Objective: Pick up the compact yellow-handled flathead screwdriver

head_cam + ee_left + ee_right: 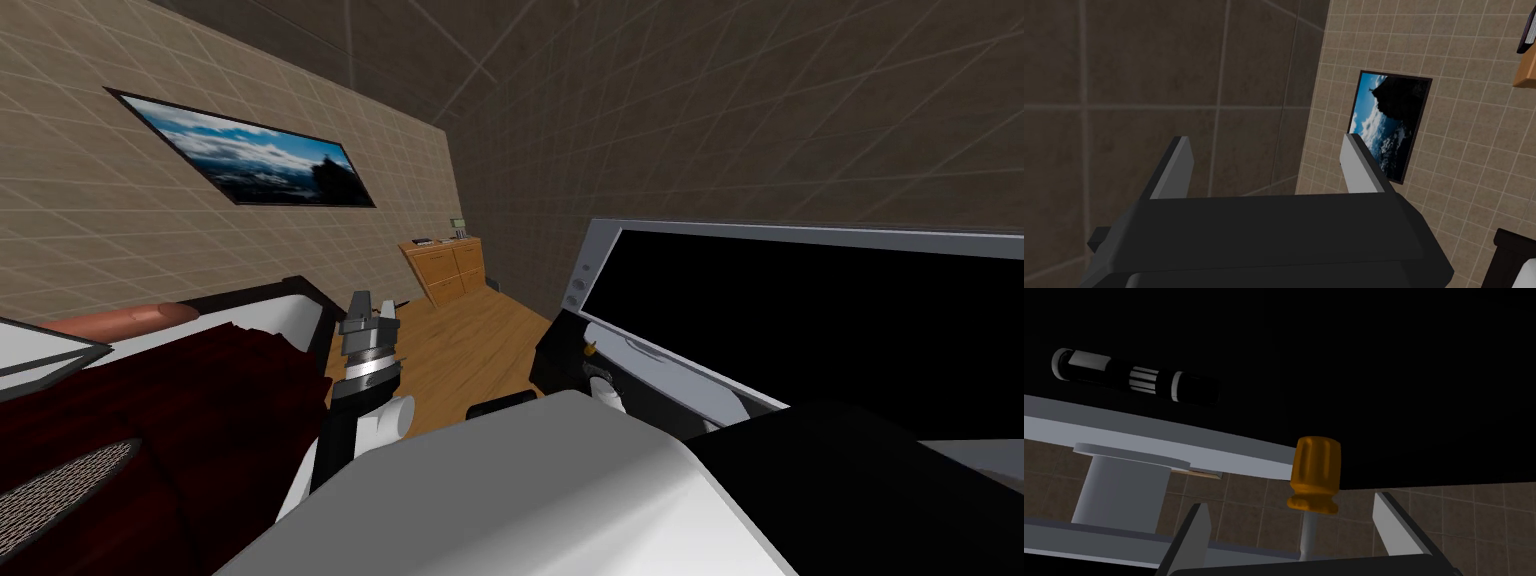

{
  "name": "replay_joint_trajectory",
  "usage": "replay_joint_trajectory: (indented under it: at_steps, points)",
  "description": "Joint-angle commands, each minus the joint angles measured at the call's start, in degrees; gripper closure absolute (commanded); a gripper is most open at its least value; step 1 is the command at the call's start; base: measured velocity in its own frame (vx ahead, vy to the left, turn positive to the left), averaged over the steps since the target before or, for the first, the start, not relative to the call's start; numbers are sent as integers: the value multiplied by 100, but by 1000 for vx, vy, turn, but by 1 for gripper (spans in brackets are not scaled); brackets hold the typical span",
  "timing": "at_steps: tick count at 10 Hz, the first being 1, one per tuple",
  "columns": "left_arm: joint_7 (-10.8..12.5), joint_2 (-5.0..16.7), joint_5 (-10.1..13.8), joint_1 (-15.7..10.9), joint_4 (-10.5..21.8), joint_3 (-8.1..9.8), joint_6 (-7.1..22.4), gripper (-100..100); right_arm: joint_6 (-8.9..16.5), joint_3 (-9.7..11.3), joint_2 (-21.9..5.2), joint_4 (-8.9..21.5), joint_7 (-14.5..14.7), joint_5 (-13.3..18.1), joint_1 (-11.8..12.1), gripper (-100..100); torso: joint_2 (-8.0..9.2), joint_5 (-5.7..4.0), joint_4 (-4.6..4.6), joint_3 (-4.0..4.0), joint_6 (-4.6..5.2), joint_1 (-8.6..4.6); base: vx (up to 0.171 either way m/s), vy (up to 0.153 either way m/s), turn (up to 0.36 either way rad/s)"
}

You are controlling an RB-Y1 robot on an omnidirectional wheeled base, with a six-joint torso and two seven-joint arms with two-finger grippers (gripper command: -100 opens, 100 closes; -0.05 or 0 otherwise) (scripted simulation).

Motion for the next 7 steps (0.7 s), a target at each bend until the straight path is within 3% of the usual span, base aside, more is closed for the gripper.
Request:
replay_joint_trajectory:
  at_steps: [1,6,7]
  points:
    - [0,0,0,0,0,0,0,0,123,-73,-2,223,21,286,-102,-100,0,0,0,0,0,0,46,-53,168]
    - [0,1,0,1,0,1,0,0,357,-250,-51,684,124,938,-381,-100,-21,-5,-5,-12,2,-22,81,-96,112]
    - [0,1,0,1,0,1,0,0,335,-199,-55,661,52,886,-341,-100,-28,-5,-6,-16,2,-27,50,-56,26]
